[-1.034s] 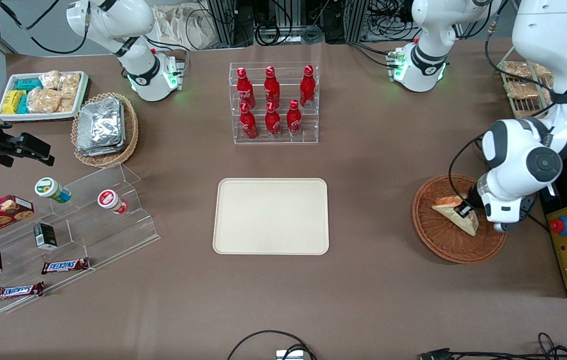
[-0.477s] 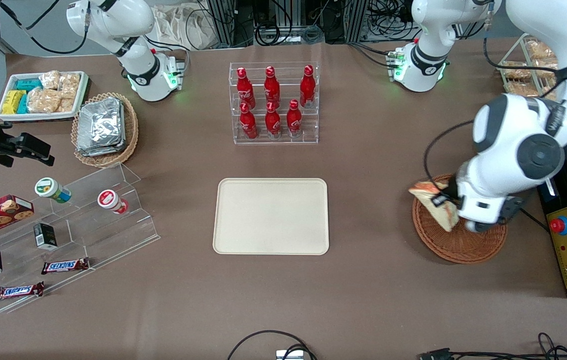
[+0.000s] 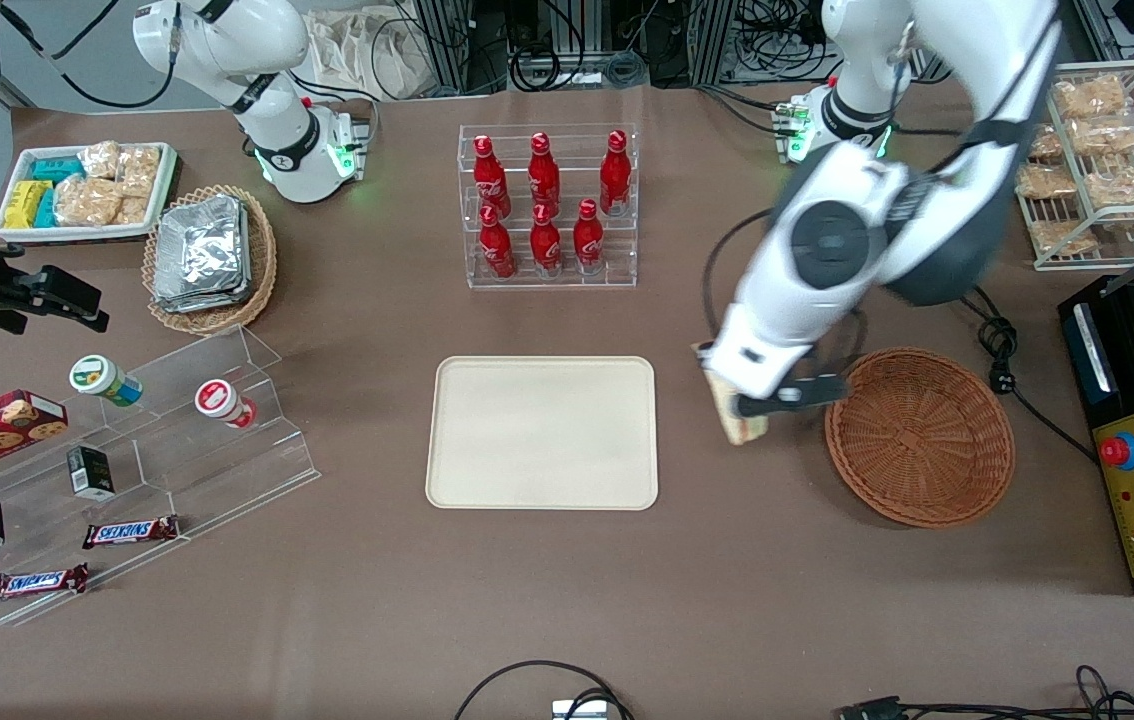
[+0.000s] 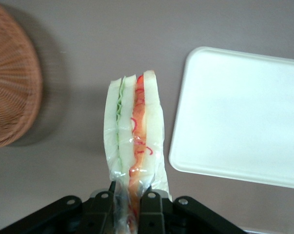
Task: Place sandwich from basket to tray
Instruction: 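Lift the sandwich and carry it with the left gripper over the tray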
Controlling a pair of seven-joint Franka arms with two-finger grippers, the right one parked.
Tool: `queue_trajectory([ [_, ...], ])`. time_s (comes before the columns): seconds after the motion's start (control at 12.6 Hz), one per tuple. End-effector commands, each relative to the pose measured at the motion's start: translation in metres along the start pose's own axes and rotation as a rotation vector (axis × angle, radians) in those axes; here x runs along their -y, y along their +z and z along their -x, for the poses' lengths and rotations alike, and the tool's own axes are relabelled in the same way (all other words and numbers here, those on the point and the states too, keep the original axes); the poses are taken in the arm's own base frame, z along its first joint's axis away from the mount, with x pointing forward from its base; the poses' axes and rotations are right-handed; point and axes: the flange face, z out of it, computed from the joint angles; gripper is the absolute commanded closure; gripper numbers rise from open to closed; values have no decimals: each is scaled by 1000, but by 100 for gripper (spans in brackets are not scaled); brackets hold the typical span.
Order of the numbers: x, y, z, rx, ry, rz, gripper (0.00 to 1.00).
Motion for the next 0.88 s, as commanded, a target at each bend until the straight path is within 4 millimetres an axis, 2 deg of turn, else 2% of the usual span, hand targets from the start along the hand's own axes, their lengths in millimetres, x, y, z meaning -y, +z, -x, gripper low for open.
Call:
queue_trajectory([
  [0.0, -46, 48, -18, 38, 23, -3, 100],
  [0.16, -72, 75, -16, 12, 53, 44, 100],
  [0.32, -89, 117, -22, -37, 82, 51, 100],
  [0.48, -107, 148, -21, -65, 105, 76, 100],
  [0.64, -112, 163, -25, -59, 107, 81, 90],
  [0.72, -113, 165, -24, -56, 109, 80, 69],
  [0.8, -113, 165, -23, -56, 110, 78, 27],
])
